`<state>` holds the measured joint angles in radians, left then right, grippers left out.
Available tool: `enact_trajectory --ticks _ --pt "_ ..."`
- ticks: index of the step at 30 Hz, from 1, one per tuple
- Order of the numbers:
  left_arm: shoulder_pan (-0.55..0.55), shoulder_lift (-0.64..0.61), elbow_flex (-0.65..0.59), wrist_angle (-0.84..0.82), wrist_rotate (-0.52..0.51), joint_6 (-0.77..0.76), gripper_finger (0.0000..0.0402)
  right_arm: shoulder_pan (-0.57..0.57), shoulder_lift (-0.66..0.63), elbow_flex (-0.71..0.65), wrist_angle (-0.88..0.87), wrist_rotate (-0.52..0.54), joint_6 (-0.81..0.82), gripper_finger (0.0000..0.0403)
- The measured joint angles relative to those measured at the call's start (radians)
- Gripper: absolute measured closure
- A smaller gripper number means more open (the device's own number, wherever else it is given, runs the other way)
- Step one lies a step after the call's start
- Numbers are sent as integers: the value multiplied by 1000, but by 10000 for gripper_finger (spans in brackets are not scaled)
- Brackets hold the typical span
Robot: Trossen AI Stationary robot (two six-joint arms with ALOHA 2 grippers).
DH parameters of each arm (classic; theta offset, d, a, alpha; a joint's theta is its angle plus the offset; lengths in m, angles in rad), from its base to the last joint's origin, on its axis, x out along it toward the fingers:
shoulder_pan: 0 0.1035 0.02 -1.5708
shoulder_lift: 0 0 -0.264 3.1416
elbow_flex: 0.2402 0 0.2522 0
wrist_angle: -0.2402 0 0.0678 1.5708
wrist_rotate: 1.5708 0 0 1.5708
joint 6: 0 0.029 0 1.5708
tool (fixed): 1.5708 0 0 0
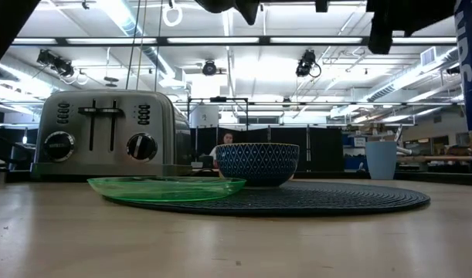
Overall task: Arrange a breakfast setting
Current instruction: Pour the cereal from the blue cereal box into the yellow bowl
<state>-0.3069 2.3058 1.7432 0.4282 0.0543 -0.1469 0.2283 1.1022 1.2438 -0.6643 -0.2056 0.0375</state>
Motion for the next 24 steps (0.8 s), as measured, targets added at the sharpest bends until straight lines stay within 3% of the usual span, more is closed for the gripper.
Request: enact_trajectory --ticks 10,18,24 --pt "0 -84 0 -252 -29 -9 145 33 107 0 79 -139 -138 30" --pt "-8 -142 0 -433 -28 -53 145 76 77 0 -12 -174 -167 30" --pt "-6 -146 0 -461 -29 -53 145 113 51 0 -119 -165 -133 30"
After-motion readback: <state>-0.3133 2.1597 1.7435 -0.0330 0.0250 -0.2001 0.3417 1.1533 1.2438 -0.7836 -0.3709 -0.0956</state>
